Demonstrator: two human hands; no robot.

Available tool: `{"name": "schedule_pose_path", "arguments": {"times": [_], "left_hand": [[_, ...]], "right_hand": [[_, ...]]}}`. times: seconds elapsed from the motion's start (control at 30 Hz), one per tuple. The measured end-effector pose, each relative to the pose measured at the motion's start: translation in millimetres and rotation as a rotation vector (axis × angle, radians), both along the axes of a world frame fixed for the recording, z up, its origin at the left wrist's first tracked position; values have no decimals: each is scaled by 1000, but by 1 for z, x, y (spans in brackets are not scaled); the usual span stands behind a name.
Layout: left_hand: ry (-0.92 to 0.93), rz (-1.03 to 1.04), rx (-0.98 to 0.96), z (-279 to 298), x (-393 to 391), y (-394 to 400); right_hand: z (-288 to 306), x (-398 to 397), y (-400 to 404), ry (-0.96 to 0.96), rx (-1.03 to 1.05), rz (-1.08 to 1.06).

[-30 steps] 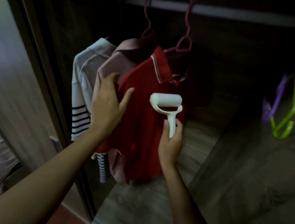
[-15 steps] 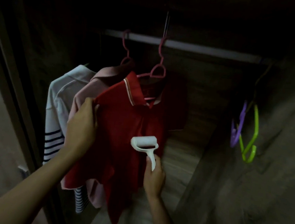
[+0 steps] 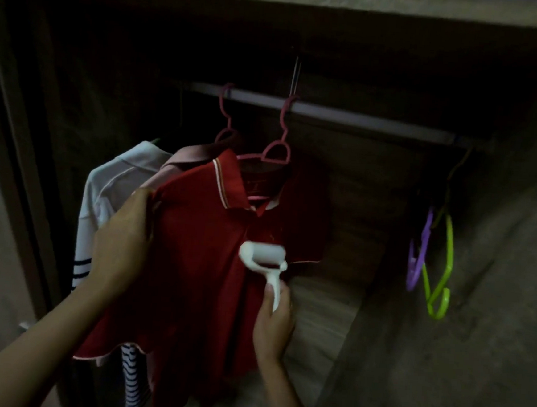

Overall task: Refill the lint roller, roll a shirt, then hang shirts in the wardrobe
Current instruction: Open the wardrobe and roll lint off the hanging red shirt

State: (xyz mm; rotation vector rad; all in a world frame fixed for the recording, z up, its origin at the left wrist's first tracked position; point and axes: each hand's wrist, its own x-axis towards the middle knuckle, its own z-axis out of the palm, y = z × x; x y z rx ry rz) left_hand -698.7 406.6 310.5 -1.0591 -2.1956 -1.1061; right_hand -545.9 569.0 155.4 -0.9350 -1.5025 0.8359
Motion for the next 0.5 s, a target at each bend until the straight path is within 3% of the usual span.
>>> {"name": "schedule_pose_path", "arguments": {"times": [0.17,0.37,0.5], "left_hand": [[-8,2,-15,4,-1,1],[45,-19,-6,1,-1,1],[62,-5,-20,-1,-9,3]], "right_hand": [[67,-6,31,117,36,-35],[19,-5,25,-108,-162,30],[38,4,22,-7,-213,-49]]}}
